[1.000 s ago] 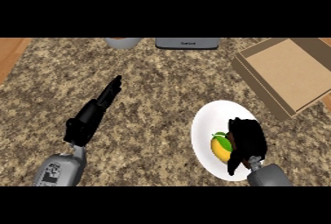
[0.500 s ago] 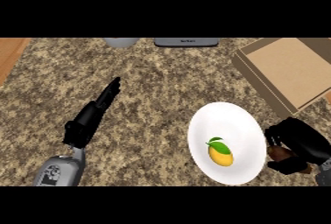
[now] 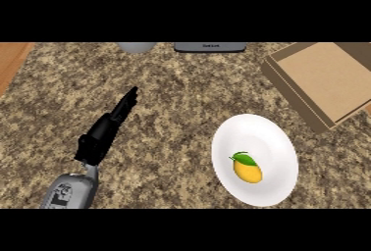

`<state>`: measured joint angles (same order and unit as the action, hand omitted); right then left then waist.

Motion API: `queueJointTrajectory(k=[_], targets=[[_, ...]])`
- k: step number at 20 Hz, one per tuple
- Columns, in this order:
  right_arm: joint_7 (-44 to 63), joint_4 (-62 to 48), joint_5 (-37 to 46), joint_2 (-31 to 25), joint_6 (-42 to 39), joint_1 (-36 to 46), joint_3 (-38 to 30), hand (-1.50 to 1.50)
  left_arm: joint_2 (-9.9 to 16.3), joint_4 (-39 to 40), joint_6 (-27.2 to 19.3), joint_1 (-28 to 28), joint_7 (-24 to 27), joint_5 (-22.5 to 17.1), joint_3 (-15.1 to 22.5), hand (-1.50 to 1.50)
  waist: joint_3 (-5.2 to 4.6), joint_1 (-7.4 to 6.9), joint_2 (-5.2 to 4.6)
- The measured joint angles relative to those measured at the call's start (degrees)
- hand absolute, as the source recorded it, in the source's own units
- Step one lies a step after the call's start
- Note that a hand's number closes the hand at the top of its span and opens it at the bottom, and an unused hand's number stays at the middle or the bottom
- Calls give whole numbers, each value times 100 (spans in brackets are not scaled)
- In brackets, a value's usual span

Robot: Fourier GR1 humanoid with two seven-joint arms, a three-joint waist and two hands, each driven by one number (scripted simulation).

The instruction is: Pick the sweet potato from the plate and place it in the cardboard box

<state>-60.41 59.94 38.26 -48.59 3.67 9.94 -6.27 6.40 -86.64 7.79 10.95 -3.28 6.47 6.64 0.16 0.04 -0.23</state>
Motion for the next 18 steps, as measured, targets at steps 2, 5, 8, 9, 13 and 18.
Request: queueJointTrajectory(k=[2, 5, 8, 9, 13, 18], targets=[[-242, -240, -331, -251, -139, 40, -238, 150, 22, 7, 29, 21, 5, -5, -18, 0, -3, -4, 5], [-449, -397, -814, -626, -402, 56, -480, 150, 41, -22, 66, 25, -41, -42, -55, 0, -7, 6, 16], [-509, -390, -1390, -936, -655, -56, -714, 150, 48, -94, 49, -49, -33, -10, -44, 0, -10, 48, 37], [-507, -406, -1590, -1018, -730, -82, -788, 150, 64, -118, 62, -67, -31, -12, -49, 0, -10, 53, 40], [-396, -529, -2237, -1327, -1026, -94, -990, 150, 113, -214, 148, -89, -99, -87, -90, 0, -12, 30, 38], [-66, -720, -2787, -1684, -1382, 117, -1051, 150, 47, -113, 113, 47, -135, -9, -53, 0, -13, -15, 19]])
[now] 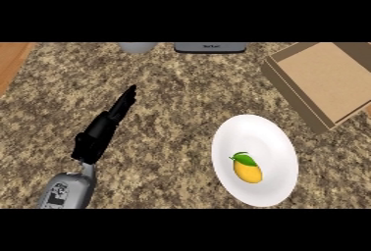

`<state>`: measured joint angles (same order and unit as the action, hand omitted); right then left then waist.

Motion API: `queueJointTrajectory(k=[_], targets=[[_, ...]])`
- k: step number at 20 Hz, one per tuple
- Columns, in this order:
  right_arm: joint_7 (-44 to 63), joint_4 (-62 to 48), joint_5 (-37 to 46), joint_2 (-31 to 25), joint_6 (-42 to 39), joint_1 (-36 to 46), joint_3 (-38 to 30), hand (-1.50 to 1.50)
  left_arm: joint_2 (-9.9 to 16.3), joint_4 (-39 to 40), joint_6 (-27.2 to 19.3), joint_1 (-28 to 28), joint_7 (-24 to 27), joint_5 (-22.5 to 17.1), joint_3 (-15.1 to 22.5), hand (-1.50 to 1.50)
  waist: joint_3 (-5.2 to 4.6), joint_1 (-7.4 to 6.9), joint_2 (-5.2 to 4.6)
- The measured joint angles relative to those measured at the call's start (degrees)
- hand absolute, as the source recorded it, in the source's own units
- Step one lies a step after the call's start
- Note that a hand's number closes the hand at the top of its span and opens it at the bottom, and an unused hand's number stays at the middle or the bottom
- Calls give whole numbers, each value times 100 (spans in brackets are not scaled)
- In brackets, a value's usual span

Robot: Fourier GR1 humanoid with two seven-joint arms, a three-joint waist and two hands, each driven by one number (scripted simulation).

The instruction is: Pick the sweet potato from the plate and place it in the cardboard box

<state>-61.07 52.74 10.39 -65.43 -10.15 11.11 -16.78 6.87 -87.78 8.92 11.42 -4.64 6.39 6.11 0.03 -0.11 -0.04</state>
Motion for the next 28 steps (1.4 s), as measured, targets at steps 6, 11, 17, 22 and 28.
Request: queueJointTrajectory(k=[6, 11, 17, 22, 28], targets=[[429, -281, -172, -144, -302, 730, 245, 150, -122, 25, -32, 71, -18, 76, 85, 0, 0, -98, -20], [710, -679, -91, -67, -508, 1583, 589, 150, -168, 124, -5, 107, 69, 110, 112, 0, -1, -168, -37], [987, -1315, 106, 146, -701, 2561, 938, 150, -130, 128, 75, 123, 100, 71, 44, 0, 0, -218, -52], [1046, -1964, 539, 476, -519, 3340, 1185, 150, -160, 110, 83, 198, 14, 74, 18, 0, 1, -220, -57], [920, -2692, 1190, 909, -18, 4022, 1471, 150, -194, 65, 111, 209, -43, 107, 60, 0, 5, -263, -77]])
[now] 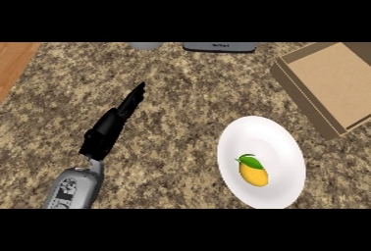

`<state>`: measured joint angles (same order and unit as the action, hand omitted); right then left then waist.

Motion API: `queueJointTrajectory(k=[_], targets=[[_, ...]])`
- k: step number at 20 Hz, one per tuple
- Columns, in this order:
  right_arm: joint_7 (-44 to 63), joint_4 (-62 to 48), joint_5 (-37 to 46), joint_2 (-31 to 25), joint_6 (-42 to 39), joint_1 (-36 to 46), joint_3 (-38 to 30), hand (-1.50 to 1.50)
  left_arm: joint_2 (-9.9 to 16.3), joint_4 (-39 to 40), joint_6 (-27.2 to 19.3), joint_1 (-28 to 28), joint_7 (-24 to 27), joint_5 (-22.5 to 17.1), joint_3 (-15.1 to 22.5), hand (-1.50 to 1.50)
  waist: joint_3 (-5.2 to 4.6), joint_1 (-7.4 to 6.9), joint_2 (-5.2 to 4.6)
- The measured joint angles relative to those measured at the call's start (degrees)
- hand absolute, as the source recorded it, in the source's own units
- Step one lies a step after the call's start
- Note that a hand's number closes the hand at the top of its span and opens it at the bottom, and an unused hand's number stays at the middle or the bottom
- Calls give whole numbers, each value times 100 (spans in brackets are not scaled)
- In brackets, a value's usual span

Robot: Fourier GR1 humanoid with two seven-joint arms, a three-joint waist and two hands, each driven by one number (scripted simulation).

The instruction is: Pick the sweet potato from the plate and place it in the cardboard box

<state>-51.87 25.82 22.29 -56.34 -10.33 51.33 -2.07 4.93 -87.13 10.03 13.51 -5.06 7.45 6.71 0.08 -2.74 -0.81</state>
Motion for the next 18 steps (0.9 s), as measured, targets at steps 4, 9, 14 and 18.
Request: queueJointTrajectory(k=[4, 9, 14, 18], targets=[[-76, -466, 365, 332, 436, 246, 139, 150, -55, -27, -39, 2, -24, 60, 48, 0, 3, -31, -19], [-24, -1014, 653, 721, 707, 421, 244, -150, -23, 9, 12, -9, 77, 42, 6, 0, 7, -48, -37], [262, -1556, 738, 960, 289, 563, 275, -150, -74, 3, 21, 27, 49, 38, 33, 0, 12, -101, -65], [120, -1830, 674, 1057, 101, 546, 170, -150, -132, 11, -4, 62, 51, 75, 80, 0, 21, -128, -91]])
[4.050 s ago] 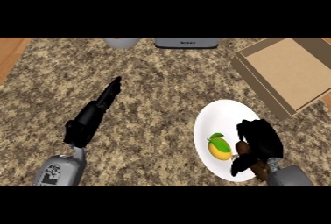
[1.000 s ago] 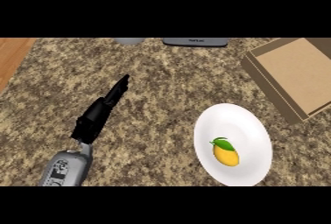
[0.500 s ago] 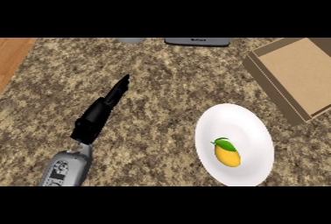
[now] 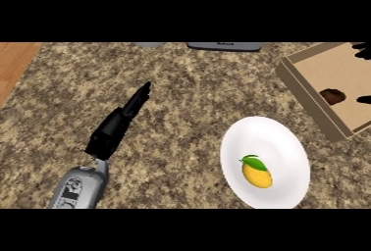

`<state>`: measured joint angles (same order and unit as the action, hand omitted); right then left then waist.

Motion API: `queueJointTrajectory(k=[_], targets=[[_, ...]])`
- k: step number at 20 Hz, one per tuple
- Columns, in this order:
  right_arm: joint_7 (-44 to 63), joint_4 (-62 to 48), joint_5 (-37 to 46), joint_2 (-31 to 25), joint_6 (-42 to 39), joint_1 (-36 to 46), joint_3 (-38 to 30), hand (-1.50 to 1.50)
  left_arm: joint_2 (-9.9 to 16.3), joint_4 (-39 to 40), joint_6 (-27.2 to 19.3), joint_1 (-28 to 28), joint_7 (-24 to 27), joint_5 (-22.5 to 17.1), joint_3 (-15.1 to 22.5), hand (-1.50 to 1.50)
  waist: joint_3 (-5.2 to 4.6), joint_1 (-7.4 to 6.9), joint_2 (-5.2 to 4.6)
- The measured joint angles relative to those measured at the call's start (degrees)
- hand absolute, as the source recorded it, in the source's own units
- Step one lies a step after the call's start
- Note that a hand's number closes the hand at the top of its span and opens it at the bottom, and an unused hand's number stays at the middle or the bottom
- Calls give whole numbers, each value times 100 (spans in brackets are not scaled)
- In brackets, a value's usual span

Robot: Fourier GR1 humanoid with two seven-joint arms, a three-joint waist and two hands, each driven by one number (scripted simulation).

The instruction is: Pick the sweet potato from the plate and place it in the cardboard box

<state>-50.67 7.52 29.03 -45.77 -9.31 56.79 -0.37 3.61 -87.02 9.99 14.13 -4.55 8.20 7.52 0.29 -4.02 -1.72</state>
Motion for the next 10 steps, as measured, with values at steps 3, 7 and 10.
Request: queueJointTrajectory(k=[3, 7, 10], targets=[[-61, -160, -307, 25, -335, 96, -309, -150, 7, -15, -8, -40, 35, 36, 21, 0, 5, -14, -5], [50, -365, -908, -6, -652, 216, -904, -150, -18, 5, -43, -37, 56, 65, 25, 0, 9, 7, -8], [246, -532, -1333, -155, -998, 253, -1321, -150, 8, -11, -20, -46, 56, 44, 1, 0, 15, 6, -20]])
